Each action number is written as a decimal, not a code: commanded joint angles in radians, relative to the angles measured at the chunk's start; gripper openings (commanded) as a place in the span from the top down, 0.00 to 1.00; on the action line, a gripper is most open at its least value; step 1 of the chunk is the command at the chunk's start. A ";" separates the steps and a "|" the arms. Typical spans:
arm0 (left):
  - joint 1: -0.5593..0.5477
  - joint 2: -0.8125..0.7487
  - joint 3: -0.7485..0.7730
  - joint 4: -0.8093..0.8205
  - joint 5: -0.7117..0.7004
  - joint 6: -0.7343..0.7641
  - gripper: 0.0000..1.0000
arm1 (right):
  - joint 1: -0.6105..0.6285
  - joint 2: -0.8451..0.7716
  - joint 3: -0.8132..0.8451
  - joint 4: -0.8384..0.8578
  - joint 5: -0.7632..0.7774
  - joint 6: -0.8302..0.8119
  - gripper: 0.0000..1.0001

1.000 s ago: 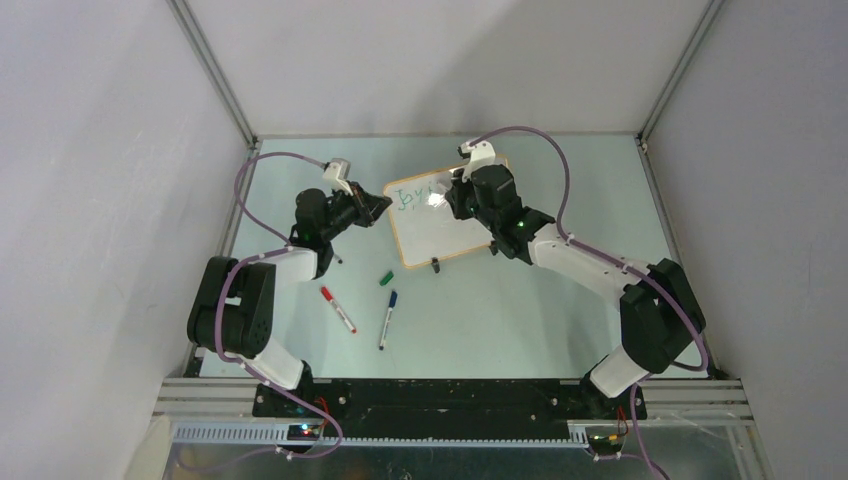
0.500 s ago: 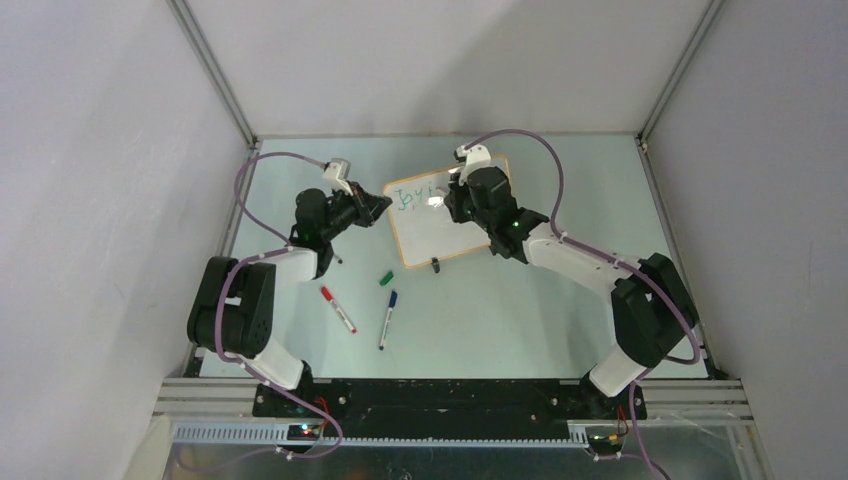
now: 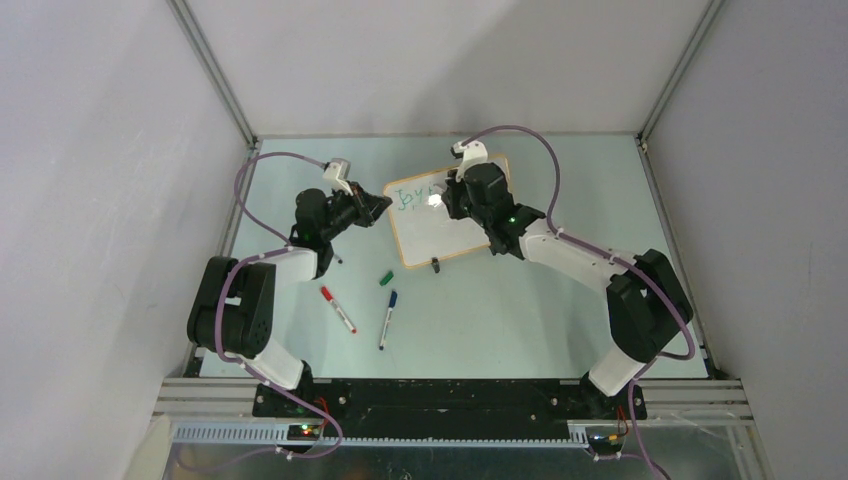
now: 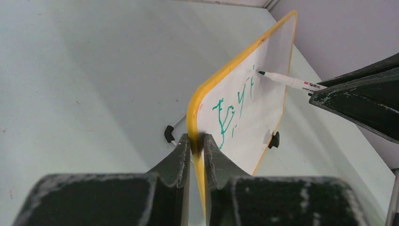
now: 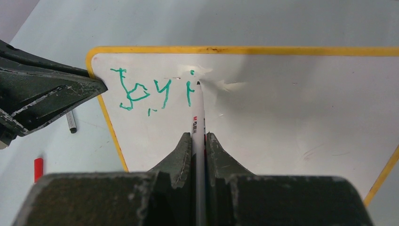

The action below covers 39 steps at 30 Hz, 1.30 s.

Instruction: Write a sentence on the whiteboard

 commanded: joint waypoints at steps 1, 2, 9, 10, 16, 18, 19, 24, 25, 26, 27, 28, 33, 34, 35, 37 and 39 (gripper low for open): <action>0.000 -0.010 0.006 0.015 -0.010 0.051 0.96 | -0.004 0.018 0.055 -0.002 0.024 0.012 1.00; 0.000 -0.010 0.007 0.015 -0.009 0.051 0.96 | -0.004 0.021 0.058 -0.012 0.028 0.014 1.00; 0.000 -0.010 0.007 0.014 -0.009 0.051 0.96 | -0.007 0.031 0.063 -0.024 0.044 0.017 1.00; 0.000 -0.010 0.007 0.013 -0.011 0.051 0.96 | -0.007 0.031 0.063 -0.025 0.045 0.017 1.00; 0.000 -0.008 0.008 0.013 -0.012 0.052 0.96 | -0.005 0.032 0.063 -0.043 0.048 0.015 1.00; 0.000 -0.008 0.009 0.012 -0.011 0.052 0.96 | -0.004 0.031 0.063 -0.052 0.053 0.014 1.00; 0.000 -0.008 0.008 0.012 -0.011 0.052 0.96 | -0.003 0.031 0.063 -0.058 0.055 0.014 1.00; -0.001 -0.009 0.008 0.010 -0.011 0.054 0.96 | 0.007 0.029 0.054 -0.094 0.071 0.005 1.00; 0.000 -0.008 0.009 0.010 -0.011 0.054 0.96 | 0.008 0.024 0.052 -0.096 0.072 0.004 1.00; 0.000 -0.008 0.008 0.009 -0.011 0.054 0.96 | 0.010 0.022 0.043 -0.096 0.071 0.005 1.00; 0.000 -0.008 0.008 0.010 -0.011 0.054 0.96 | 0.011 0.017 0.040 -0.098 0.072 0.004 1.00; 0.000 -0.009 0.009 0.010 -0.011 0.055 0.96 | 0.012 0.015 0.033 -0.099 0.072 0.004 1.00; 0.000 -0.010 0.006 0.010 -0.011 0.053 0.96 | 0.020 0.010 0.018 -0.109 0.073 0.004 1.00; 0.000 -0.011 0.007 0.010 -0.011 0.054 0.96 | 0.020 0.010 0.018 -0.110 0.072 0.004 1.00; -0.001 -0.012 0.007 0.010 -0.011 0.054 0.96 | 0.021 0.011 0.017 -0.110 0.073 0.004 1.00; 0.000 -0.012 0.006 0.010 -0.011 0.054 0.96 | 0.022 0.010 0.019 -0.114 0.075 0.004 1.00; 0.000 -0.013 0.005 0.010 -0.011 0.054 0.96 | 0.025 0.007 0.018 -0.120 0.078 0.005 1.00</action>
